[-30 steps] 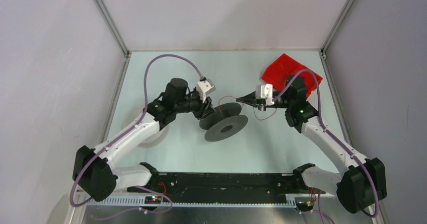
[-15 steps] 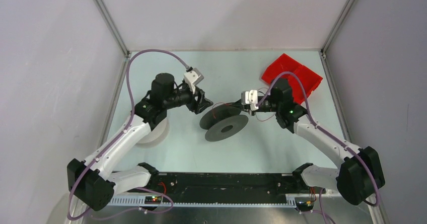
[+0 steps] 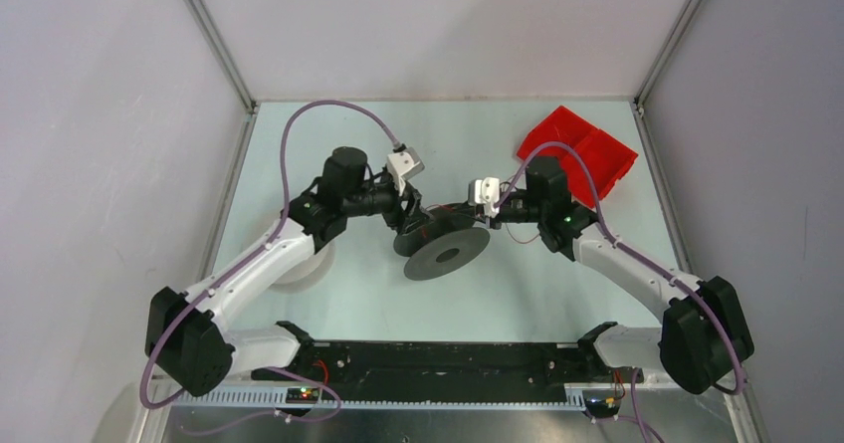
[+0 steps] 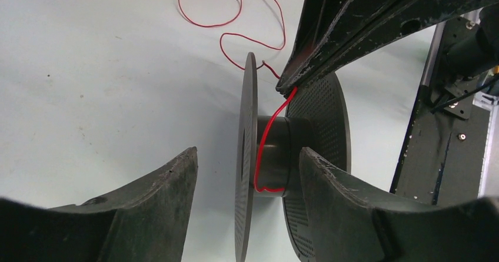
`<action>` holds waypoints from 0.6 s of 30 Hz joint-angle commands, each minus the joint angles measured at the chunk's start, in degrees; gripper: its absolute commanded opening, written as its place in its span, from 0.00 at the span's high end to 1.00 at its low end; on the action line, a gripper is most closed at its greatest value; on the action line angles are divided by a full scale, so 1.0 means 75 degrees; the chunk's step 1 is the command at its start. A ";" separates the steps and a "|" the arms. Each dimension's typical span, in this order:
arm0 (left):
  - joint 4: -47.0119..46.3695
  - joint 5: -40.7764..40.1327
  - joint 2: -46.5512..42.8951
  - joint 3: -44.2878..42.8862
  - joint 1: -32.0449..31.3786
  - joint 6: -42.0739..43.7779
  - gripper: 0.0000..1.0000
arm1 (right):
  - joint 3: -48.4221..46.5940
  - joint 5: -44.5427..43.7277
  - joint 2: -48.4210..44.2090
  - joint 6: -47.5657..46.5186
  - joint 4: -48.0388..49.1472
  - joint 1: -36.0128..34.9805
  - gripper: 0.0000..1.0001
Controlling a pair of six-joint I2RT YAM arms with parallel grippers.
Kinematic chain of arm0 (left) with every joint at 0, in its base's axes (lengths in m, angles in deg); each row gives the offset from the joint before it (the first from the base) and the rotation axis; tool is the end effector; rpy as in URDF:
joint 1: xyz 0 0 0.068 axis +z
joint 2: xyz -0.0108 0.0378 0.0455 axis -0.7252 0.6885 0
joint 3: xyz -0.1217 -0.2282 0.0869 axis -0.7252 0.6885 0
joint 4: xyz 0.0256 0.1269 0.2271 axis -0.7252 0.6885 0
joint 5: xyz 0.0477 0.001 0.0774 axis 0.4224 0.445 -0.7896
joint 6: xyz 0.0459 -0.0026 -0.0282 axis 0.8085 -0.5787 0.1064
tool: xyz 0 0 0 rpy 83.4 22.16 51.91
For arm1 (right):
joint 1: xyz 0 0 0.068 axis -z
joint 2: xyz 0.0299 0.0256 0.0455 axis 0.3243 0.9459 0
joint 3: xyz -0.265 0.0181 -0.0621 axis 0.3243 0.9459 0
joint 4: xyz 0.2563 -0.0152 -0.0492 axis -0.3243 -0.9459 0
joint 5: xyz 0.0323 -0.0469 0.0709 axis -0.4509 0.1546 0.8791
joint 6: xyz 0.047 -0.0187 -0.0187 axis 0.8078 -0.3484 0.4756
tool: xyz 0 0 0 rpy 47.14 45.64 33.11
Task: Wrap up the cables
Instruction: Wrap the cable around the cable reel.
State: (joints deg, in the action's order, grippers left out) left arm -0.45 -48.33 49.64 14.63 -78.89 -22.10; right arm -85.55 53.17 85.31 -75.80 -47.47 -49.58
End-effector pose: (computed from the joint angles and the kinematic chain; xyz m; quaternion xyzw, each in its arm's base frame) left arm 0.2185 -0.1610 0.3139 0.4186 0.7149 -0.3333 0.4501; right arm 0.2244 0.1643 0.2847 -0.6344 0.4499 0.2837 0.5609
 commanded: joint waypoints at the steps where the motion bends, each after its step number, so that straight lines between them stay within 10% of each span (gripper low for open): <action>1: -0.0243 -0.0196 0.0183 0.0103 -0.0181 0.0322 0.33 | -0.0011 -0.0036 0.0099 -0.0040 0.0111 -0.0027 1.00; 18: -0.0118 -0.1449 0.0414 0.0388 -0.0531 0.0696 0.54 | 0.0074 0.0132 0.0256 -0.0259 -0.0166 0.0049 1.00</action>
State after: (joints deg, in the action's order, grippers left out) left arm -0.49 -57.10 52.16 18.26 -82.63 -19.02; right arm -85.33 53.41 86.49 -76.32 -48.37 -49.54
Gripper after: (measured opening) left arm 0.490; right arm 0.009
